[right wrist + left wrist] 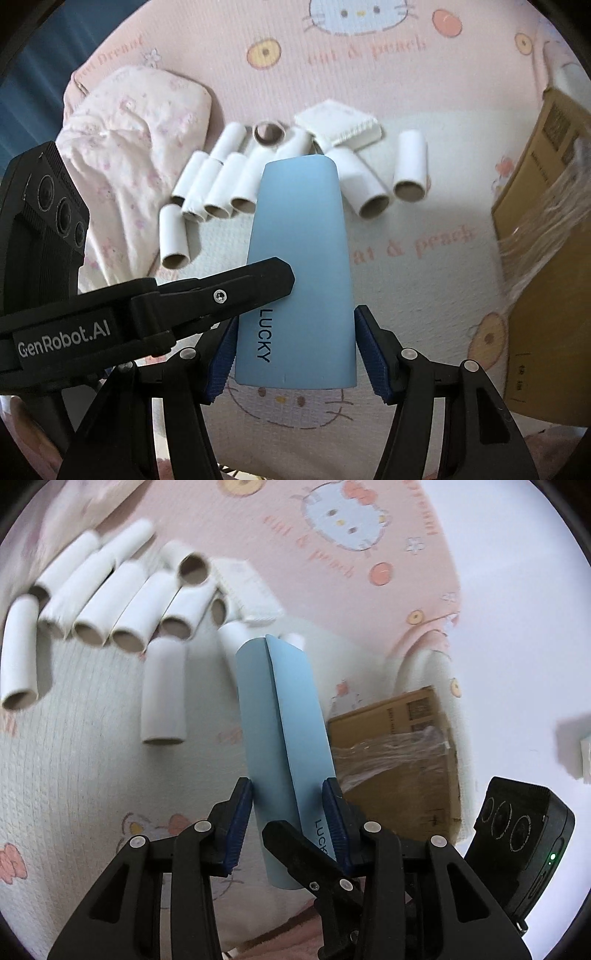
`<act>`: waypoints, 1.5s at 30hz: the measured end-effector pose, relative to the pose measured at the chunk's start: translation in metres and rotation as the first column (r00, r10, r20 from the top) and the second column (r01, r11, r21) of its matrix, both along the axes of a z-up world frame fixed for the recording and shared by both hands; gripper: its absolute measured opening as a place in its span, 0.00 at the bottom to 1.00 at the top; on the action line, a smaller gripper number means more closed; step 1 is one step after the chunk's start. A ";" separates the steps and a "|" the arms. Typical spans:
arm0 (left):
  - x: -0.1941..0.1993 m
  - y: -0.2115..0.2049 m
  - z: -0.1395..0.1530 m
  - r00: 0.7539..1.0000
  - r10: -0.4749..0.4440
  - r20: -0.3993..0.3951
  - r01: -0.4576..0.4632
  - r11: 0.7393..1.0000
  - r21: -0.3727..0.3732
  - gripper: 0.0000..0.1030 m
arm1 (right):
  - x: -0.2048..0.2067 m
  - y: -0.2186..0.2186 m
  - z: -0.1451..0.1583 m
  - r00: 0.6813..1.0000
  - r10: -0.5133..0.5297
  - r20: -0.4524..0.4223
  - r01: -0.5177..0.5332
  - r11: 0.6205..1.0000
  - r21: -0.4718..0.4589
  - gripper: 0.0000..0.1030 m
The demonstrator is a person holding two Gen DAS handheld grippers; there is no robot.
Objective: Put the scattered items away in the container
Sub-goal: 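Close both tools on the foam block and lift it, then carry the foam block with both tools into the box beside the navy case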
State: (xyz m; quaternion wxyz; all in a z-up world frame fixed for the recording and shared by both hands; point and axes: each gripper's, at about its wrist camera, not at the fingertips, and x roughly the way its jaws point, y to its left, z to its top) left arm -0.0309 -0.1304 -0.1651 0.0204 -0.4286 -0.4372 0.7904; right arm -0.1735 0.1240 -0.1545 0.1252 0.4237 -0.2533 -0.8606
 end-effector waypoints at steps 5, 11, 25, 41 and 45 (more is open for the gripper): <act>-0.019 0.011 0.032 0.998 -0.006 -0.062 0.006 1.000 -0.001 0.42 | 0.003 0.023 0.029 0.998 -0.022 -0.060 0.024 0.999 0.036 0.58; -0.051 0.037 0.079 0.988 -0.061 -0.143 0.056 0.998 -0.033 0.42 | 0.009 0.068 0.063 0.991 -0.042 -0.131 0.054 0.995 0.089 0.58; -0.137 0.139 0.125 0.945 -0.235 -0.228 0.225 0.972 -0.069 0.42 | 0.033 0.190 0.074 0.968 -0.188 -0.168 0.205 0.975 0.087 0.58; -0.198 0.249 0.079 0.923 -0.372 -0.099 0.376 0.926 0.033 0.42 | 0.058 0.295 0.002 0.983 -0.182 -0.010 0.182 0.978 0.099 0.58; -0.205 0.269 0.069 0.912 -0.404 -0.066 0.407 0.913 0.038 0.42 | 0.060 0.312 -0.014 0.987 -0.158 0.042 0.153 0.984 0.094 0.58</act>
